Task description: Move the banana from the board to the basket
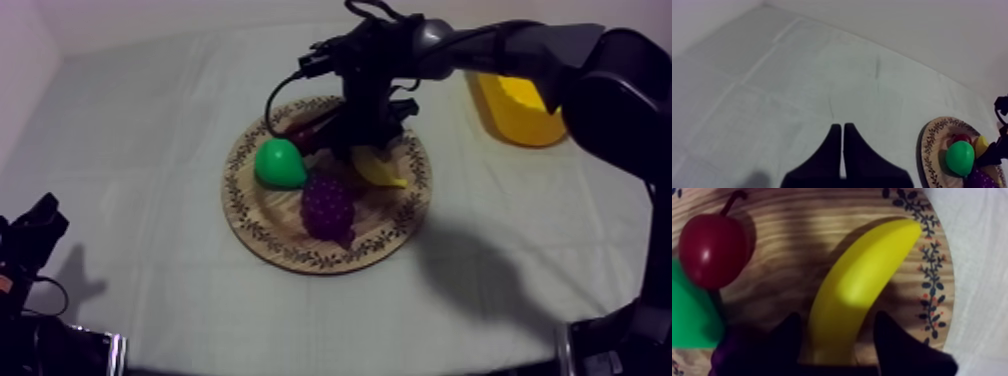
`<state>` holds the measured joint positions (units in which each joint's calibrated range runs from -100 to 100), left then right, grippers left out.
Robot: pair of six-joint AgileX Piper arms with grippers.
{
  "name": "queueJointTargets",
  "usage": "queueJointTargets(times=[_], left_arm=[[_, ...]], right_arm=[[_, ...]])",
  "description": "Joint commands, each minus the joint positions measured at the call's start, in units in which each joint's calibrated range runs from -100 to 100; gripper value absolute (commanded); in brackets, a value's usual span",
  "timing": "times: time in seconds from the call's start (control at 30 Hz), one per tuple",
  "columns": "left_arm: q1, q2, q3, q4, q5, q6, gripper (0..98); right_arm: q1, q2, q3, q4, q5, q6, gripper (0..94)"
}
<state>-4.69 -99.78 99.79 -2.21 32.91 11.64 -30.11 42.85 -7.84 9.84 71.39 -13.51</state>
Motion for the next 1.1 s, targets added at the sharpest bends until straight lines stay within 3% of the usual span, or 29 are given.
queueJointTargets(times=[0.0,0.1,0.23,0.73,1.07], left_arm=[[0.0,0.0,0.0,0.03,0.0,0.0,0.1],[0.0,0.0,0.0,0.03,0.0,0.0,0.1],[0.0,0.0,0.0,0.03,0.0,0.0,0.1],[0.0,0.0,0.0,0.03,0.0,0.0,0.1],[0.0,0.0,0.0,0.03,0.0,0.0,0.1]], right_arm=[[0.1,0.8,-1.0,0.2,0.2,-0.2,28.4],[0.3,1.7,-1.7,0.6,0.3,-0.4,18.8],[0.7,0.2,-0.9,1.5,0.4,-0.8,14.6],[3.2,-19.5,6.6,6.1,-0.7,-2.4,12.7],[8.9,-29.2,9.1,9.3,-2.8,-3.6,12.5]])
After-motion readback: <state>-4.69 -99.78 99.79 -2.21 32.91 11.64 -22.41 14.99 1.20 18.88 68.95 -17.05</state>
